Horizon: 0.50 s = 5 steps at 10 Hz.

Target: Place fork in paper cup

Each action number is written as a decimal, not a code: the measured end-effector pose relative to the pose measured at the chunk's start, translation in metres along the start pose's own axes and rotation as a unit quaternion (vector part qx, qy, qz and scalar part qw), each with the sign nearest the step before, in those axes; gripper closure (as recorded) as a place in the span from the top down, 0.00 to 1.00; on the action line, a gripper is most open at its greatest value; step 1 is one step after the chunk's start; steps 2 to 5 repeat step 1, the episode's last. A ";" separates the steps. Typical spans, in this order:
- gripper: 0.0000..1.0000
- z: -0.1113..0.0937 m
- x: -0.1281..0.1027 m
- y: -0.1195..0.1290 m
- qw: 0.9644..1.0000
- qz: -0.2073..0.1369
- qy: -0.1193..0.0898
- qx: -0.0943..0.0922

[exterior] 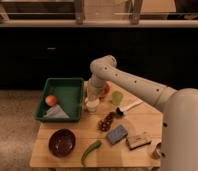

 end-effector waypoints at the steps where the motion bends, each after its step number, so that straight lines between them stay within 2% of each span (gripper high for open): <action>1: 0.62 0.000 0.001 0.000 1.000 0.001 0.000 0.000; 5: 0.62 0.000 0.001 0.000 1.000 0.001 0.000 0.000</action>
